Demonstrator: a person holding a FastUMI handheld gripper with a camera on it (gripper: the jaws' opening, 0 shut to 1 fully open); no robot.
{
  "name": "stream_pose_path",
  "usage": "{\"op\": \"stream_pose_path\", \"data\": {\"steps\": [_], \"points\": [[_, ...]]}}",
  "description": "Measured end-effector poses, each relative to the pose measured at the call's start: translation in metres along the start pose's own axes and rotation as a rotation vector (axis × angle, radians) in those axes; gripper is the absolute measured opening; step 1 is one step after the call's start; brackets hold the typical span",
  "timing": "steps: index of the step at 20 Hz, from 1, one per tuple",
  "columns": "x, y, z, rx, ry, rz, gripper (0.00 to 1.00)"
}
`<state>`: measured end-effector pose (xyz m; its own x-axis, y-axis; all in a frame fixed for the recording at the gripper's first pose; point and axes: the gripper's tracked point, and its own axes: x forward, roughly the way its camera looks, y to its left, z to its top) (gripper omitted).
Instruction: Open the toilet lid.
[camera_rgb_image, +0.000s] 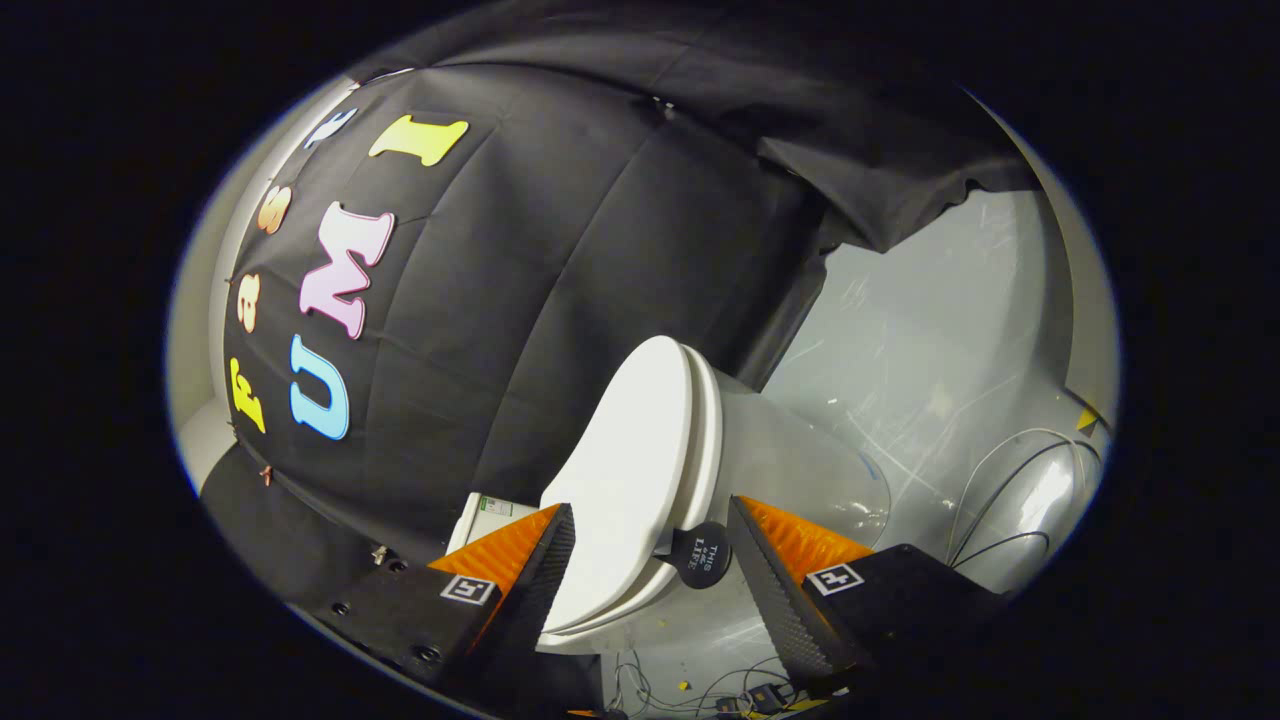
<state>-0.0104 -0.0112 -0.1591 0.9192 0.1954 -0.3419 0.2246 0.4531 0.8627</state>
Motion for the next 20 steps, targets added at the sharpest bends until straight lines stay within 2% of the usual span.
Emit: {"op": "stream_pose_path", "data": {"steps": [2,7,10,11,14,16,20], "points": [[-0.001,-0.011,-0.001,-0.005,0.001,-0.015,0.96],[0.000,-0.026,-0.012,0.095,0.048,-0.025,0.96],[0.001,-0.030,-0.014,0.132,0.052,-0.012,0.85],[0.002,-0.028,-0.015,0.149,0.061,0.001,0.85],[0.007,-0.034,-0.014,0.187,0.056,0.003,0.50],[0.005,-0.030,-0.013,0.233,0.074,0.033,0.50],[0.013,-0.026,-0.022,0.274,0.095,0.069,0.28]]}}
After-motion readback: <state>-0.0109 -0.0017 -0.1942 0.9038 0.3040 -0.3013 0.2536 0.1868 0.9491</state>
